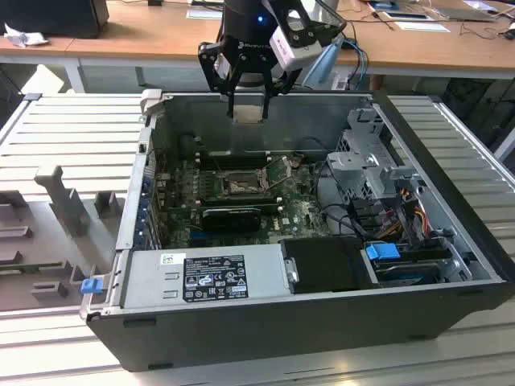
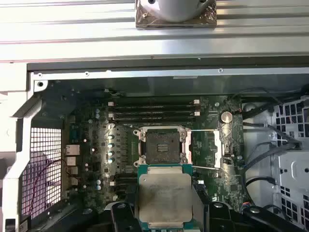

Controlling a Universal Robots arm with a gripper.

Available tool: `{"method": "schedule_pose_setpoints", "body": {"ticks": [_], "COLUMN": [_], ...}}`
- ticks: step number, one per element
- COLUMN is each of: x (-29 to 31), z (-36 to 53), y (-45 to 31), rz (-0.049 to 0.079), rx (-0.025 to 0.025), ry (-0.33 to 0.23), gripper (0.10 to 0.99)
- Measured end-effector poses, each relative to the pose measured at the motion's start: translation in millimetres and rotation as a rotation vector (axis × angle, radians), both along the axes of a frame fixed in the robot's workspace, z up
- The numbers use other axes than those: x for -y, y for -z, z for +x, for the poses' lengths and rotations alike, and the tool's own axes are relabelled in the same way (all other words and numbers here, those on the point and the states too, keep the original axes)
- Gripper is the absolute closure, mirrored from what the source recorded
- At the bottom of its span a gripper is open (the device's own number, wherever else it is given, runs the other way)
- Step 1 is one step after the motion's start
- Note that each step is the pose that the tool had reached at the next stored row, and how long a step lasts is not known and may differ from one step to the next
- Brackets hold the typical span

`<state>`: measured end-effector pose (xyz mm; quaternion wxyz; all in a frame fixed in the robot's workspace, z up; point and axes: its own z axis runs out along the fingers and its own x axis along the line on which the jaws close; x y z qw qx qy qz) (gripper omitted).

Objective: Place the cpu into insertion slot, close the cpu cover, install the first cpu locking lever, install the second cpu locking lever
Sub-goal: 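Place the cpu into insertion slot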

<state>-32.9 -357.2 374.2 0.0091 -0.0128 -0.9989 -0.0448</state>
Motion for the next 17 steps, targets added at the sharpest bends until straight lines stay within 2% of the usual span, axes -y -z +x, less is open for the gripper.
{"method": "schedule_pose_setpoints", "body": {"ticks": [5,9,17], "x": [0.0,0.2,0.2], "z": [0.0,0.0,0.0], "y": [0.1,1.8,3.4], "rz": [0.0,0.0,-0.002], "rx": [0.0,-0.0016,-0.0017], "ry": [0.05,0.057,0.072], "gripper": [0.557,0.557,0.557]}}
